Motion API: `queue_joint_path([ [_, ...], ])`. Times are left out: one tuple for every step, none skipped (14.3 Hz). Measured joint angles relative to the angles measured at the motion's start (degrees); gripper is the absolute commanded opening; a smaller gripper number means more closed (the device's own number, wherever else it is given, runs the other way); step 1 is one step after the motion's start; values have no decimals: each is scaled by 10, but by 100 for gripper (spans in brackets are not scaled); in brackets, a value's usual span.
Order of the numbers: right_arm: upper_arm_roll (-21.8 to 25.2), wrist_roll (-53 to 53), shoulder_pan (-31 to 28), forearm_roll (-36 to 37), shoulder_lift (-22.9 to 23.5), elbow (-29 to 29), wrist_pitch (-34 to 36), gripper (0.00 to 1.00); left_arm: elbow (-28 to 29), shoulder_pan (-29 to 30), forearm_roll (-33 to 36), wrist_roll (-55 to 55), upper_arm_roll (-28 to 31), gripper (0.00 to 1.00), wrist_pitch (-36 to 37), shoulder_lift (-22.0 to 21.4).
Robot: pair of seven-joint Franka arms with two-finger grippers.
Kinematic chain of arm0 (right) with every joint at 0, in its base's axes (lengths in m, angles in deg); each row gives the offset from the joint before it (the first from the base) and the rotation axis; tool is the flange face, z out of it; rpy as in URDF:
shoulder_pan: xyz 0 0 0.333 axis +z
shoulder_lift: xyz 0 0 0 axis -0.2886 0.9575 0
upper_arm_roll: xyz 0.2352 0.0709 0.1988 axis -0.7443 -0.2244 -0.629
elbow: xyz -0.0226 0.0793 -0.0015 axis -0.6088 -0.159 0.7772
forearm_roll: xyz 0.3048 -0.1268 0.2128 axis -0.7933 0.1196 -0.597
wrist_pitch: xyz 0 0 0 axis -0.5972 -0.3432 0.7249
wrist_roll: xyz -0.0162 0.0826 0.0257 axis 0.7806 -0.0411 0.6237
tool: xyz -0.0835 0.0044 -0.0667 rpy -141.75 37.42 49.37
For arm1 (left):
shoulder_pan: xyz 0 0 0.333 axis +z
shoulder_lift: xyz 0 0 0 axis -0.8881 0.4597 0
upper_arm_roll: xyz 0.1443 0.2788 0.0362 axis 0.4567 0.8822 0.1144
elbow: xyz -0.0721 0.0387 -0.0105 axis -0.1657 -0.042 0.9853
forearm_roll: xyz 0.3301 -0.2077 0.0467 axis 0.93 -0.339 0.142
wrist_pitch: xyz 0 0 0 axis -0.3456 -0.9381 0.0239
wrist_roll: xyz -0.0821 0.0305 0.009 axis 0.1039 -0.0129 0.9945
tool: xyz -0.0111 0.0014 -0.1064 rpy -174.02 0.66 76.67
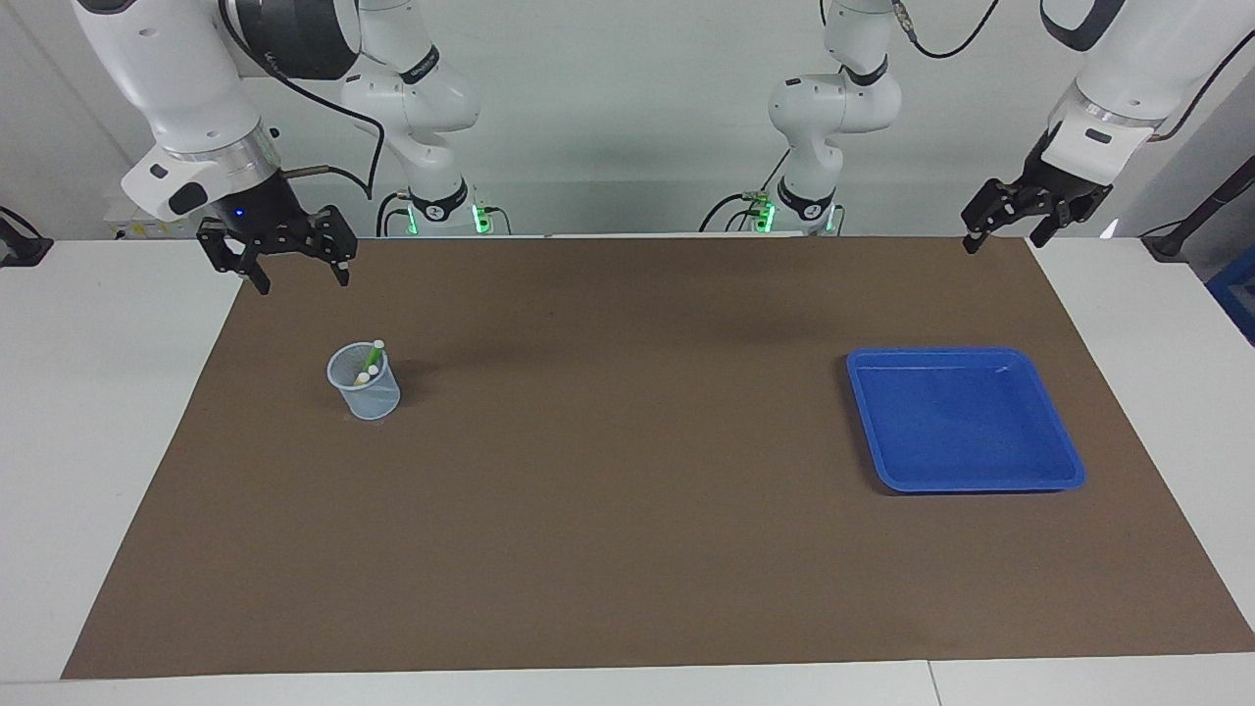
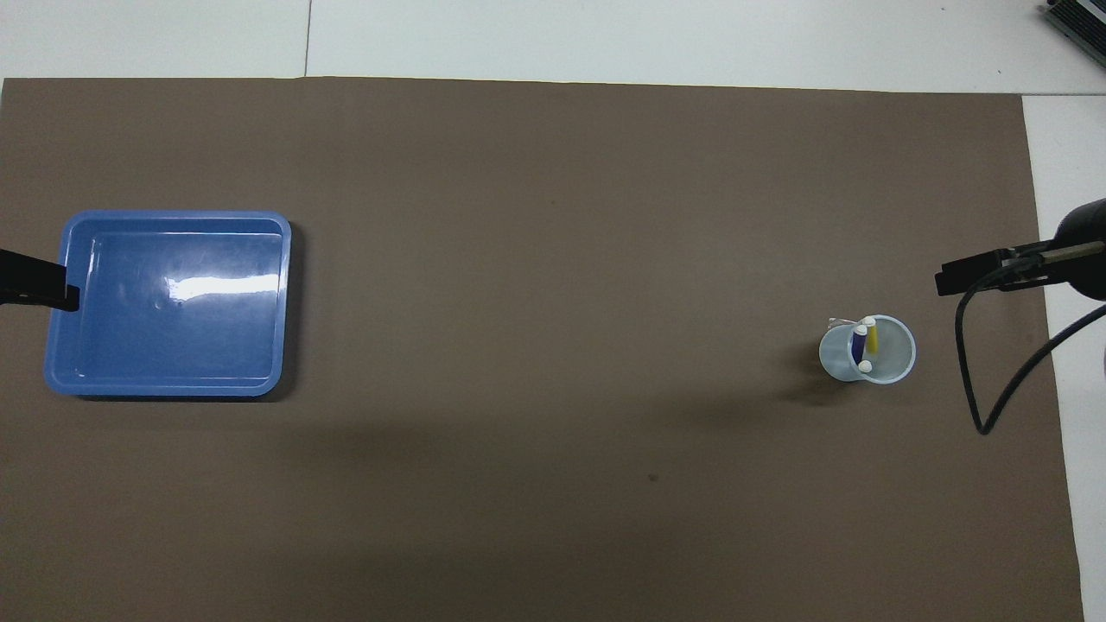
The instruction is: Transfer and insert pens with both arms
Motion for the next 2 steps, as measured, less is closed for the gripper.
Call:
queue_joint_path([
  [0, 0, 0, 0, 0, 0, 0, 100, 0, 0, 0, 0, 0, 100, 0, 0],
  [0, 0, 0, 0, 0, 0, 0, 100, 0, 0, 0, 0, 0, 100, 0, 0],
])
